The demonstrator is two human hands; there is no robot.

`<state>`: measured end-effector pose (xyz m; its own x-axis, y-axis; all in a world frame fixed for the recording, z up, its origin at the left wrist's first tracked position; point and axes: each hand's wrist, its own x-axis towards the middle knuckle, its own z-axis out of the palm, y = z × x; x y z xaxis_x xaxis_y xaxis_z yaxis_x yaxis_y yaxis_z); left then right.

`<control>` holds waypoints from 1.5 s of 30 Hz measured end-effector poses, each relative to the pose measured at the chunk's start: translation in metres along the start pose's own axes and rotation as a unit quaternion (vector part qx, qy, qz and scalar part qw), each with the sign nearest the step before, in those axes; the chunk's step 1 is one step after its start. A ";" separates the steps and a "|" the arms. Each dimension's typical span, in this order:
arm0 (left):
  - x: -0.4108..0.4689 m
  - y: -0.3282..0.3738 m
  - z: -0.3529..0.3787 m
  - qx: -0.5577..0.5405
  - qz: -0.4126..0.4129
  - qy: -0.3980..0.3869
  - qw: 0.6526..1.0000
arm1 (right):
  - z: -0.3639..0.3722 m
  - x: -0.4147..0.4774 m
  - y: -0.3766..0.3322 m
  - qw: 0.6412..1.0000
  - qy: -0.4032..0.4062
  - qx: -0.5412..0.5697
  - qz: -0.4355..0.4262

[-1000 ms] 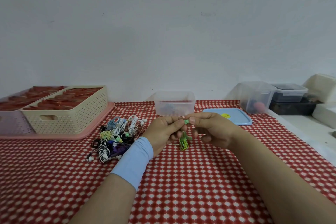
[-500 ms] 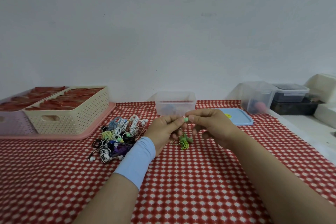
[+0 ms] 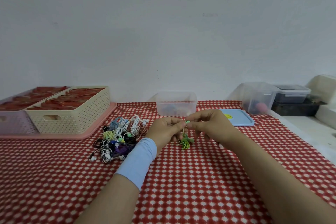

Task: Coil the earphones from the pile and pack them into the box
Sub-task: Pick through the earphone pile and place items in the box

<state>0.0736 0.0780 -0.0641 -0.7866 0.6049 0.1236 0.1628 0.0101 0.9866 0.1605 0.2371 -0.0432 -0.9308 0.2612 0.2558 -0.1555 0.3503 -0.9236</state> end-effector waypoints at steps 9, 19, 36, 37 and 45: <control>-0.001 0.001 -0.002 -0.004 -0.009 -0.005 1.000 | -0.001 0.000 0.001 0.999 0.000 0.028 0.022; -0.006 0.006 -0.003 -0.030 -0.008 -0.069 0.997 | -0.005 0.001 0.006 0.970 -0.122 0.157 0.137; -0.005 0.006 -0.003 -0.077 -0.014 -0.080 0.994 | -0.003 0.003 0.010 0.959 -0.136 0.203 0.146; -0.004 0.007 -0.002 -0.087 -0.017 -0.076 0.993 | -0.003 0.004 0.010 0.958 -0.130 0.211 0.145; -0.003 0.002 -0.002 -0.058 -0.009 -0.061 0.996 | 0.000 0.004 0.011 0.970 -0.099 0.176 0.136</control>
<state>0.0746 0.0745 -0.0625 -0.7099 0.6972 0.0994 0.0749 -0.0656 0.9950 0.1551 0.2420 -0.0525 -0.9931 0.1109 -0.0380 0.0331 -0.0449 -0.9984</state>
